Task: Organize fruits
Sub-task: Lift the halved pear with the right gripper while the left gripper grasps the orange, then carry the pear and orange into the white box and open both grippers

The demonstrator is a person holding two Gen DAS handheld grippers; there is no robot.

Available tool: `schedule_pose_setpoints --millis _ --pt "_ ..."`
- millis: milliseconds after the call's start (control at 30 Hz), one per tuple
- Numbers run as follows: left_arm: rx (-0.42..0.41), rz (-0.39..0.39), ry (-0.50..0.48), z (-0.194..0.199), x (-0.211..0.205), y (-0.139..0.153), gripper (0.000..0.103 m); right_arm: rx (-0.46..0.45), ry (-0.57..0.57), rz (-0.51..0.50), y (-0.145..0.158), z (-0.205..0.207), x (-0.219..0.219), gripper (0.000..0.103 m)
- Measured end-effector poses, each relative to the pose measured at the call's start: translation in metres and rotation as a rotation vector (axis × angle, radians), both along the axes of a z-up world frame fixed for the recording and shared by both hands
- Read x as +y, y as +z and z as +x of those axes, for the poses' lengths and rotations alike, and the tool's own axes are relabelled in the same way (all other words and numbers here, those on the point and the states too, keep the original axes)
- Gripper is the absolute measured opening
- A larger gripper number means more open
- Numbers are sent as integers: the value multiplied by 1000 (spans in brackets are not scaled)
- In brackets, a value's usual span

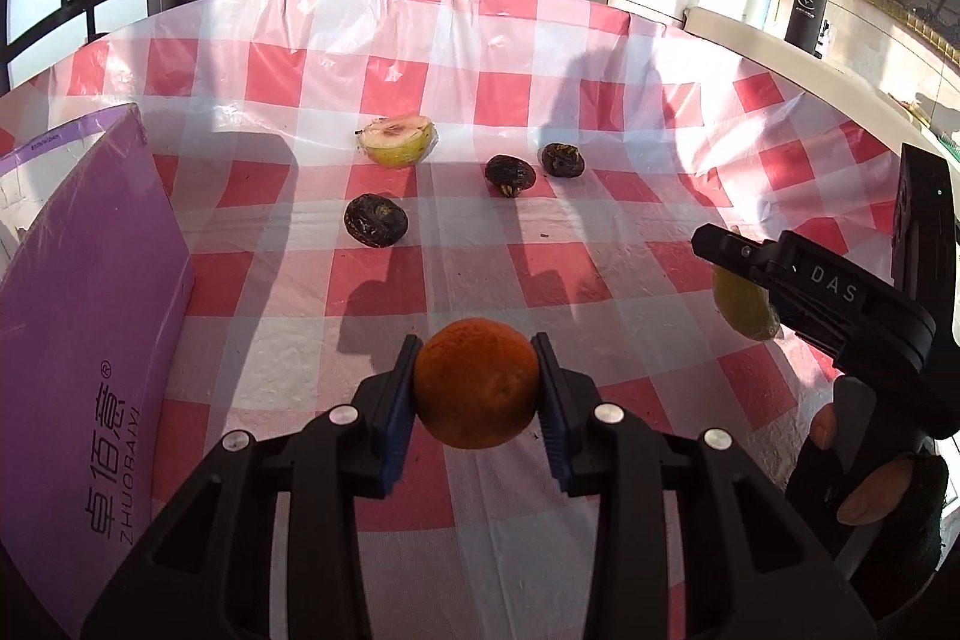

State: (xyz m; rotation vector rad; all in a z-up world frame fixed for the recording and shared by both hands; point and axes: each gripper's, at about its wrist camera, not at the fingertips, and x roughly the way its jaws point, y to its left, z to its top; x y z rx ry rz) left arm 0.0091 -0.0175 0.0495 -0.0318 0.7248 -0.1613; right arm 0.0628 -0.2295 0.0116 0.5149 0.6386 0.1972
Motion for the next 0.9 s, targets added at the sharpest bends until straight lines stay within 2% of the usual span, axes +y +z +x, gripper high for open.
schedule_pose_setpoints --millis 167,233,433,533,700,900 --pt "-41 29 -31 -39 -5 20 36 -36 -4 1 6 -10 0 60" --pt "-57 41 -38 -55 -1 27 36 -17 -21 -14 6 -19 4 60" --pt "-91 42 -38 -88 21 43 36 -41 -48 47 6 -77 31 60" --pt "-129 23 -31 -101 33 57 36 -71 -7 74 10 -98 49 60" --pt "-196 -11 -6 -118 52 83 36 -95 60 48 30 -106 79 60" --pt "-255 4 111 -129 99 107 37 -184 195 -32 66 -122 136 60"
